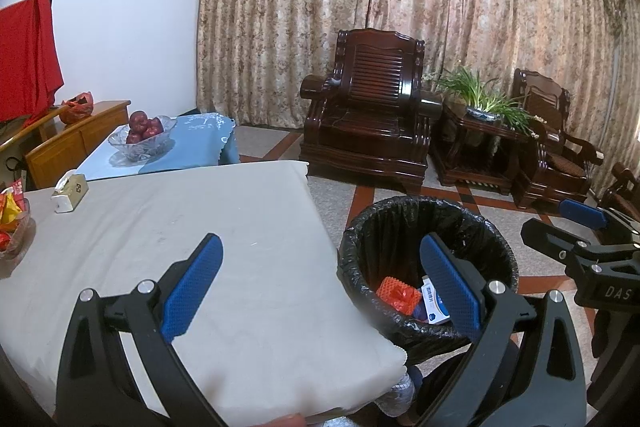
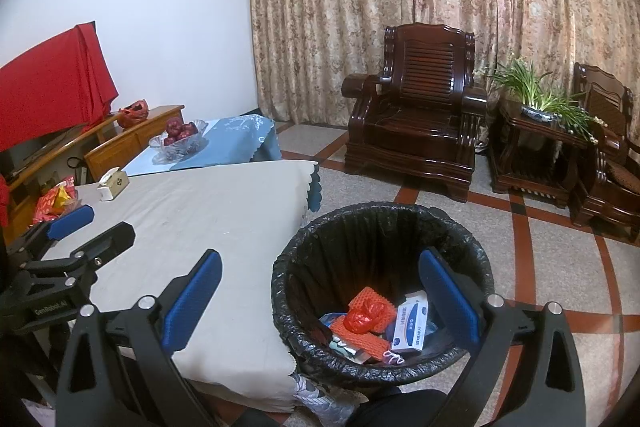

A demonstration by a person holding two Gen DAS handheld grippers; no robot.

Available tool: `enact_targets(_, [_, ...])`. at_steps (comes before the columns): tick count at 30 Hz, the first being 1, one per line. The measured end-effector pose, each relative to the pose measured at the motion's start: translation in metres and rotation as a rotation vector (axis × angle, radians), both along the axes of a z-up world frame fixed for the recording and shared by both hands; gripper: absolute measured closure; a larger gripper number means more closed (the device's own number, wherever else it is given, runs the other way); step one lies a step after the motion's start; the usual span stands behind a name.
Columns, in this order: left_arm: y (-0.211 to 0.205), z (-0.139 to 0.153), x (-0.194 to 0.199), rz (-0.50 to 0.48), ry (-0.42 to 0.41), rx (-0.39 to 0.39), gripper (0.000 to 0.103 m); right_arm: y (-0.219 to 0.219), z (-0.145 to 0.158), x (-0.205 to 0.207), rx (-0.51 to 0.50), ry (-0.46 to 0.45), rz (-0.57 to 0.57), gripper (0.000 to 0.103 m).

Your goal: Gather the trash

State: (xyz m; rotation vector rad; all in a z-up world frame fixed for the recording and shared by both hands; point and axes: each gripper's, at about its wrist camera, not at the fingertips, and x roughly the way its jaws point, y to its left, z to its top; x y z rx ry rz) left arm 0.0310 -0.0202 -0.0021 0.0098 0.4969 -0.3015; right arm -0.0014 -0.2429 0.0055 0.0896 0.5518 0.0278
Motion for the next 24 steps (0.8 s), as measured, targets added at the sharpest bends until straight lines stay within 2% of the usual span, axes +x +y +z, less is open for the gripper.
enact_targets(24, [-0.0001,0.0015,-0.0002,0.000,0.001,0.002,0.007,-0.0022,0.0001,-0.0004,0.003,0.000,0.001,0.006])
